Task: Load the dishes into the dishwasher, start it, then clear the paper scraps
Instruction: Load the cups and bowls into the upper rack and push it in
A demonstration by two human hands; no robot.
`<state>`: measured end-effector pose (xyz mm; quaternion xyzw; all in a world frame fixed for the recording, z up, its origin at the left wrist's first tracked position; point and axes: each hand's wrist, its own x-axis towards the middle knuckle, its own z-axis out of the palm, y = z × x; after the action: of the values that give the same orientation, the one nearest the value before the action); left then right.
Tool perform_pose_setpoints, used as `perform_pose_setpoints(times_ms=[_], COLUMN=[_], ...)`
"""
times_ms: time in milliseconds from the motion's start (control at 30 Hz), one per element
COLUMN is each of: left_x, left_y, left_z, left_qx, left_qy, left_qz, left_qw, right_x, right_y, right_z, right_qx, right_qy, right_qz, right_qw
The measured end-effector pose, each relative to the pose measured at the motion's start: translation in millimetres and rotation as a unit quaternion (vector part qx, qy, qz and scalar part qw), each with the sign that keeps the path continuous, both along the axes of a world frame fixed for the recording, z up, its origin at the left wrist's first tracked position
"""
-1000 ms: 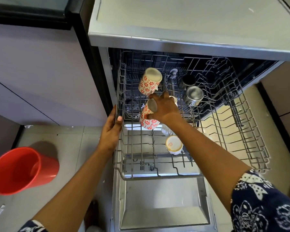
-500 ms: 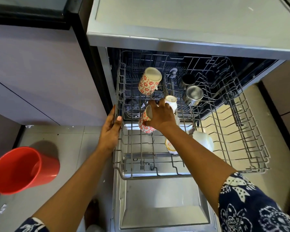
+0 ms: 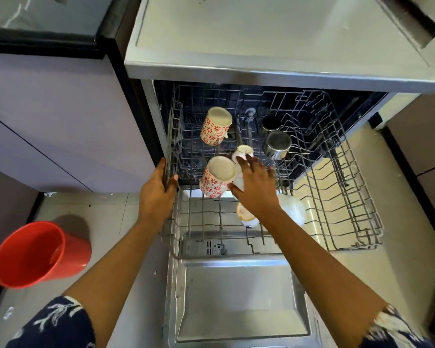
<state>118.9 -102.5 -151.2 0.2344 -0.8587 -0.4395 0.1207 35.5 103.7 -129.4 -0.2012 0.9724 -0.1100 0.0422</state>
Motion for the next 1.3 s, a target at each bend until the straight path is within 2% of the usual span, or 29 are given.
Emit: perform_pose_setpoints(times_ms=[67, 267, 367, 533, 667, 833, 967, 1133, 1300], left_x=[-0.7, 43.2, 85.7, 124.2, 130.7, 121.0, 115.3, 99.1, 58.8], left_y=[2.3, 40.5, 80.4, 139.6, 155.4, 155.6, 156.5, 152.4, 145.4], left_z=[1.5, -3.2, -12.1, -41.0, -65.4, -96.6, -111.8, -118.4, -114.8], left_qx=[-0.065, -0.235, -0.303, -0.294, -0.326, -0.408, -0.438, -0.436, -0.439], left_qy=[-0.007, -0.131, -0.132, -0.143, -0.126, -0.071, -0.028, 0.015, 0.016], left_qz=[-0.017, -0.083, -0.132, -0.161, -0.137, -0.082, -0.038, -0.017, 0.003], left_qw=[0.998, 0.959, 0.935, 0.931, 0.927, 0.906, 0.898, 0.899, 0.899], right_x=[15.5, 75.1, 95.9, 116.3, 122.4, 116.6, 111.8, 98.0, 58.5], right_y=[41.9, 151.3, 178.6, 191.6, 191.8, 194.9, 193.7, 189.4, 177.6], right_z=[-0.6, -22.1, -36.0, -57.3, -73.0, -101.7, -119.5, -130.5, -130.1], right_qx=[-0.025, -0.041, -0.012, 0.006, -0.032, -0.039, -0.046, -0.078, -0.085], right_qy=[0.023, 0.032, 0.023, 0.0, 0.035, 0.088, 0.153, 0.209, 0.208], right_qz=[-0.044, -0.14, -0.145, -0.144, -0.134, -0.126, -0.123, -0.103, -0.099], right_qw=[0.998, 0.989, 0.989, 0.99, 0.99, 0.987, 0.979, 0.969, 0.969])
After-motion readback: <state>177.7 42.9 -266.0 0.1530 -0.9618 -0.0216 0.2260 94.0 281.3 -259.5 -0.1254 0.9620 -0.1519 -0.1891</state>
